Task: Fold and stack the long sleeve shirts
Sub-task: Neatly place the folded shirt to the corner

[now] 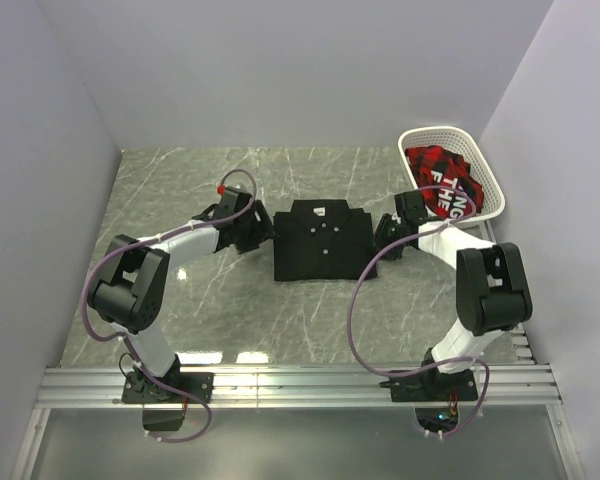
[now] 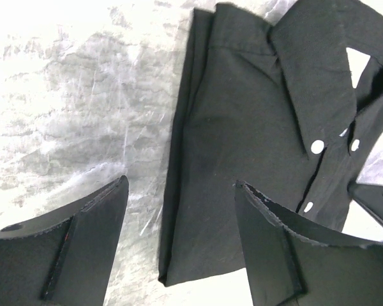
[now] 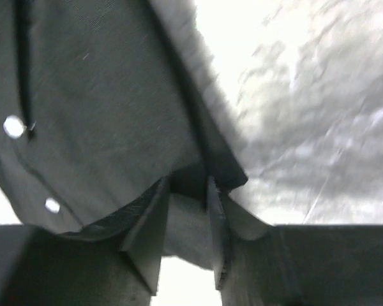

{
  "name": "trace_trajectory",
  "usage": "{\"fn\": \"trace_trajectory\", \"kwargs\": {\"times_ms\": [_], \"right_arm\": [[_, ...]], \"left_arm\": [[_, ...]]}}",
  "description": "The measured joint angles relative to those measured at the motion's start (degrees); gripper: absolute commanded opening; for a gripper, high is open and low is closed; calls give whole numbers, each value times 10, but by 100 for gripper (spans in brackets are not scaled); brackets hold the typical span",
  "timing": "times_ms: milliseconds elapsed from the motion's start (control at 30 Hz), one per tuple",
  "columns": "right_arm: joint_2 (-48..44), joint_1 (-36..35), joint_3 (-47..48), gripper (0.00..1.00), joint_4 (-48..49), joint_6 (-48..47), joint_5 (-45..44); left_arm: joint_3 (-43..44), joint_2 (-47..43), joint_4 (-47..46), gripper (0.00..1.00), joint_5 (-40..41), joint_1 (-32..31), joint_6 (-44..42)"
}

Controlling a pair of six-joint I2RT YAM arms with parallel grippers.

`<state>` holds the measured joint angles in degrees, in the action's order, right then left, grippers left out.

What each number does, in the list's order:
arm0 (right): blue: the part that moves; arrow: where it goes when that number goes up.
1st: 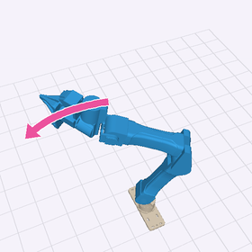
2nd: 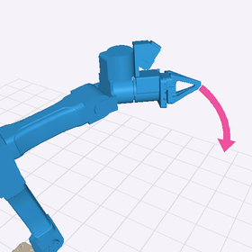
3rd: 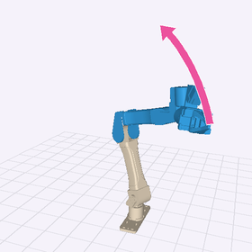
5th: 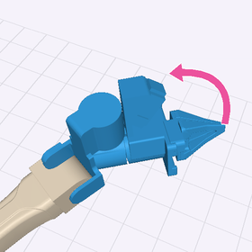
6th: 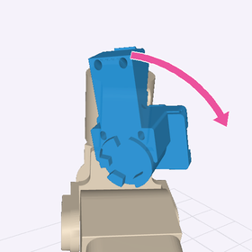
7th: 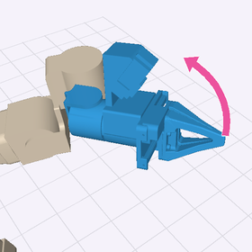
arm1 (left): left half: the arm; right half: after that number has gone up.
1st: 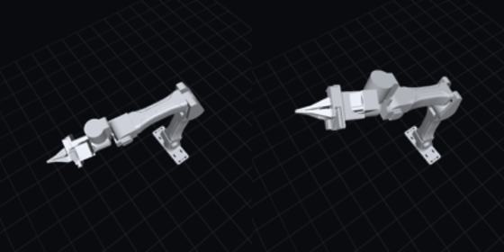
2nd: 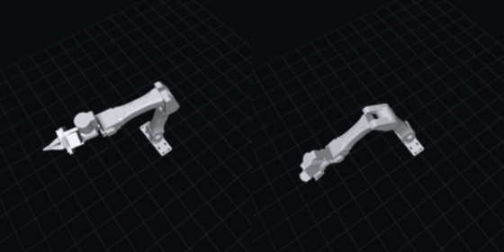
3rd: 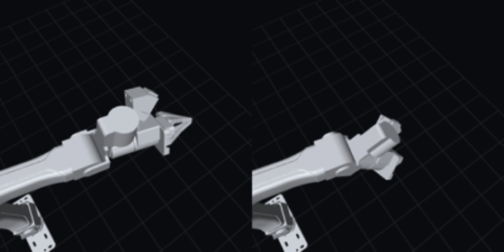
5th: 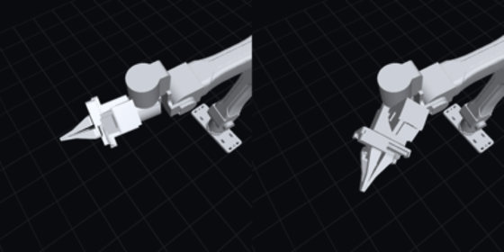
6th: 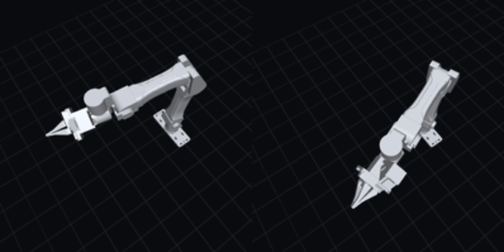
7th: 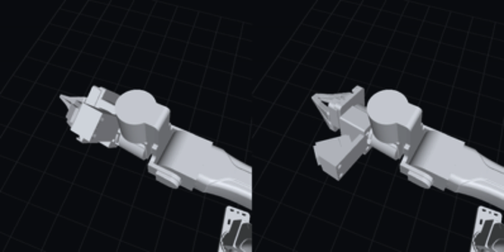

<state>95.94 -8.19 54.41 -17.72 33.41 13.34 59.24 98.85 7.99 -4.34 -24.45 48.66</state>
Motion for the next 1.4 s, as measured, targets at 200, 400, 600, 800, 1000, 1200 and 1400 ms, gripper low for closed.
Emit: {"fn": "trace_trajectory", "kwargs": {"times_ms": [200, 400, 600, 800, 1000, 1200, 1400], "right_arm": [[-47, -3, -17, 56, 5, 0, -1], [-38, -3, -5, 57, 7, -4, -5], [11, -3, 7, 56, -5, -7, -30], [24, -6, 23, 50, -15, -7, -43], [46, -38, 41, 32, -17, -4, -43], [66, -111, 49, 3, 5, 36, -4], [126, -205, 92, 5, 83, 124, 33]], "left_arm": [[0, -16, 26, 76, 11, 0, -13], [-32, -105, 39, 78, 19, 15, -21], [-82, -175, 43, 78, 30, 33, -26], [-120, -207, 55, 78, 32, 34, -32], [-123, -223, 61, 78, 34, 35, -40], [-138, -253, 55, 77, 25, 55, -38], [-193, -292, 41, 80, -4, 117, -9]]}}
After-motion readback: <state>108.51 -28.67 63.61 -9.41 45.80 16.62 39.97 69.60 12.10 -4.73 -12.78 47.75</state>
